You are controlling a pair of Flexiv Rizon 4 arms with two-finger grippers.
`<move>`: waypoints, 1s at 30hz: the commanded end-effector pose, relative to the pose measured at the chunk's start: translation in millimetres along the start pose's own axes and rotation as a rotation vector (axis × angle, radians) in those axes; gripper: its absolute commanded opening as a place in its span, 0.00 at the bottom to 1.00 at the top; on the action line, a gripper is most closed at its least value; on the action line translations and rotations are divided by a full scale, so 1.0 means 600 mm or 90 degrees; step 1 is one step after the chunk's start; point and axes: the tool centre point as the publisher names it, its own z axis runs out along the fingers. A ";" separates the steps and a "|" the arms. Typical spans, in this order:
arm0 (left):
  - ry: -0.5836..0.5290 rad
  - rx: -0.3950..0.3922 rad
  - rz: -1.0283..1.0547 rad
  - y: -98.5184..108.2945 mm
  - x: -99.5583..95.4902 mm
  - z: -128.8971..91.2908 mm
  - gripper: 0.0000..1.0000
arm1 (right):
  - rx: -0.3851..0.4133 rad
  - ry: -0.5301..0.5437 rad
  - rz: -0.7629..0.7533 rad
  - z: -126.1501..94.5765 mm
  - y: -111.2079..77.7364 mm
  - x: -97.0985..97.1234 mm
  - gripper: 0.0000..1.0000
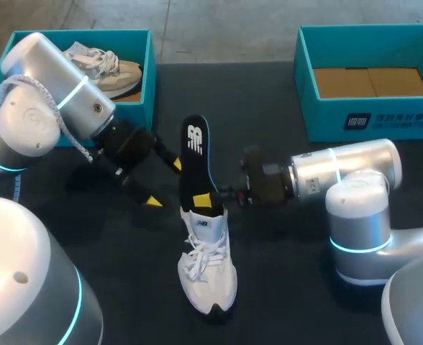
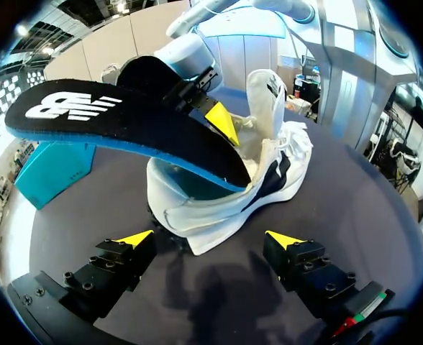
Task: Take the shoe out of the shoebox, open the shoe tongue, remove and reinsert the insole, then place the shoe into the shoebox
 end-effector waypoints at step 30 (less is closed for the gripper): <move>0.001 -0.002 0.000 0.000 0.000 0.000 1.00 | 0.040 0.023 -0.013 0.015 0.038 -0.012 0.00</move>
